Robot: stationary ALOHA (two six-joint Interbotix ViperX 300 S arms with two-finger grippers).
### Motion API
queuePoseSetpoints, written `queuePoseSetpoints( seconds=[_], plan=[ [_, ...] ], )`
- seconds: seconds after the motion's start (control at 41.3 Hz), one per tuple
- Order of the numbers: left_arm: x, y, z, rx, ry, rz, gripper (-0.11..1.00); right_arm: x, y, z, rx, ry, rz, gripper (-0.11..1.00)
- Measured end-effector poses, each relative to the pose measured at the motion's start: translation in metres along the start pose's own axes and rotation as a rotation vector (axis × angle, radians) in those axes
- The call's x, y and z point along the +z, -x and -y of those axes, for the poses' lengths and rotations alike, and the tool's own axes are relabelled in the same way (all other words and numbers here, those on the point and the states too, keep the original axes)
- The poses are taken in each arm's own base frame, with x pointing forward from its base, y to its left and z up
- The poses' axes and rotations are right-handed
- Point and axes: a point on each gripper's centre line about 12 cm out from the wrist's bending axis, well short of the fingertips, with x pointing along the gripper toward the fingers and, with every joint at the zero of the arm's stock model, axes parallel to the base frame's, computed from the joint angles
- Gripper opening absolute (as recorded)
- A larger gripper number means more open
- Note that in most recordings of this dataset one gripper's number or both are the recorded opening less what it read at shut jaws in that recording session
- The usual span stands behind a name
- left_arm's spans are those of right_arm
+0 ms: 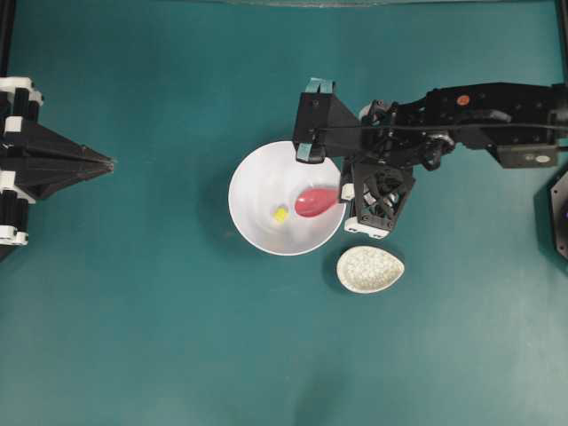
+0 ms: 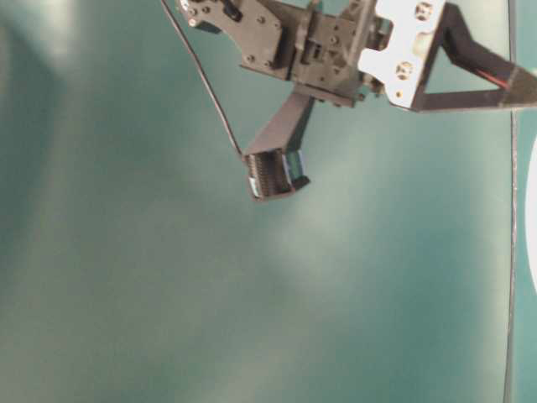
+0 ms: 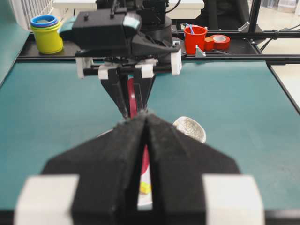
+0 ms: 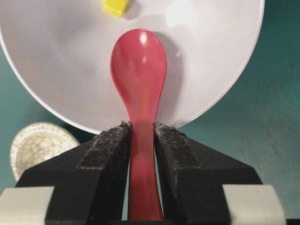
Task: Scoop the yellow hexagonal prism block from the bowl with a spoon using the right arm.
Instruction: 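Move the spoon over the white bowl and lower it inside, then push the spoon bowl under the yellow block inside the bowl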
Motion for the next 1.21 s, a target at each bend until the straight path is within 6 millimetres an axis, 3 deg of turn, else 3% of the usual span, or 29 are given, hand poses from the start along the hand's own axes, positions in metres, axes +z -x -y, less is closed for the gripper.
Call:
queuePoseSetpoints(
  seconds=[0.508, 1.21],
  plan=[
    [0.000, 0.000, 0.000, 0.000, -0.002, 0.002, -0.01, 0.014, -0.016, -0.003, 0.000, 0.017, 0.008, 0.24],
    [0.001, 0.000, 0.000, 0.000, 0.000, 0.005, -0.01, 0.040, -0.016, -0.006, -0.003, 0.028, 0.199, 0.24]
  ],
)
